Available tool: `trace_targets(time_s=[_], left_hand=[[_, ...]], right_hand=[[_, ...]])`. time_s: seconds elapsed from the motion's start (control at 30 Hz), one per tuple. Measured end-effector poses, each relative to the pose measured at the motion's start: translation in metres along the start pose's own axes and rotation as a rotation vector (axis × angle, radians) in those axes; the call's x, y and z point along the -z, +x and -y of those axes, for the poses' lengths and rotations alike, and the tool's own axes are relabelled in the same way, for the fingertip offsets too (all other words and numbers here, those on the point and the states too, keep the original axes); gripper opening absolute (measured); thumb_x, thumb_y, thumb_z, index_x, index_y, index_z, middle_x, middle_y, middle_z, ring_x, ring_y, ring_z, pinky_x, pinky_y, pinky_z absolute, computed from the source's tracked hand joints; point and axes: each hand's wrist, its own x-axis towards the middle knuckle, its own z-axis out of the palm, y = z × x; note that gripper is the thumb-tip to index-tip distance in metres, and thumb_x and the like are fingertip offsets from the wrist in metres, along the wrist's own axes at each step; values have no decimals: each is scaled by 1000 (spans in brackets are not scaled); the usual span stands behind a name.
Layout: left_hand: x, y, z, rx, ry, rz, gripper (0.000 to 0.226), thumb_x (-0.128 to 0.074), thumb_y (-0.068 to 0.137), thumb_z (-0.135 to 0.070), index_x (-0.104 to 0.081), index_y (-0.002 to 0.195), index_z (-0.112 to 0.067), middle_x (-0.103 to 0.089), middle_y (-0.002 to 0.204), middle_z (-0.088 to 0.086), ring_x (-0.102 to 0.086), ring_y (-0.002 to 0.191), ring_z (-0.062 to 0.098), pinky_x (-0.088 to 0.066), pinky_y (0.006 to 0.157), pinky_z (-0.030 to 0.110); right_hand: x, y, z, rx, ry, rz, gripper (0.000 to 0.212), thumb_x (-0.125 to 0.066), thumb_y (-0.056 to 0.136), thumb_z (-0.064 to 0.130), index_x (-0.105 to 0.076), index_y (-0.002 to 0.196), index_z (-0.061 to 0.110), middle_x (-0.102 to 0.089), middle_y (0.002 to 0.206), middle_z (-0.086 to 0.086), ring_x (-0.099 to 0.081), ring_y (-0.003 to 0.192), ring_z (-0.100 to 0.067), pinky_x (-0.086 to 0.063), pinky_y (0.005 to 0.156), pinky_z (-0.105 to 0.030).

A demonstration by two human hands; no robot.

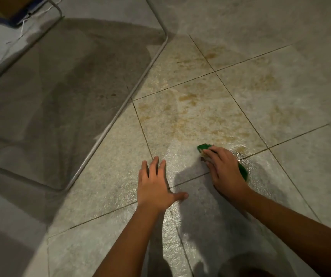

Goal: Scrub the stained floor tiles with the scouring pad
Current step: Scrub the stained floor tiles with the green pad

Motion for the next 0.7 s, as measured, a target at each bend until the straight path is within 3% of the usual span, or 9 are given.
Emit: trace_targets(time_s=[0.13, 0.37, 0.57, 0.7], left_hand=[[1, 0, -1, -2, 9, 2, 116, -55, 67, -78, 3, 150, -22, 10, 158, -5, 17, 144, 29, -1, 119, 43], [-1, -1, -1, 5, 12, -2, 117, -54, 65, -79, 2, 150, -22, 9, 158, -5, 15, 144, 30, -3, 119, 43], [-1, 1, -2, -18, 27, -2, 117, -54, 64, -80, 0, 151, -22, 7, 158, -4, 13, 144, 30, -5, 119, 44], [-1, 0, 2, -12, 8, -13, 118, -56, 63, -79, -2, 151, -22, 5, 158, -4, 11, 145, 30, -7, 118, 43]], right_hand=[[1, -26, 2, -53, -24, -45, 40, -38, 88, 22, -57, 118, 4, -56, 116, -14, -42, 110, -26, -37, 92, -47], [-15, -23, 27, 192, 10, 88, 36, -38, 87, 20, -55, 116, 7, -57, 113, -12, -42, 109, -23, -34, 95, -35], [11, -20, -6, -63, 32, -9, 35, -47, 86, 13, -56, 118, 3, -55, 116, -15, -41, 109, -25, -38, 92, -49], [22, -52, -23, -39, -19, 50, 38, -49, 84, 13, -54, 122, 5, -54, 121, -12, -44, 113, -28, -37, 95, -46]])
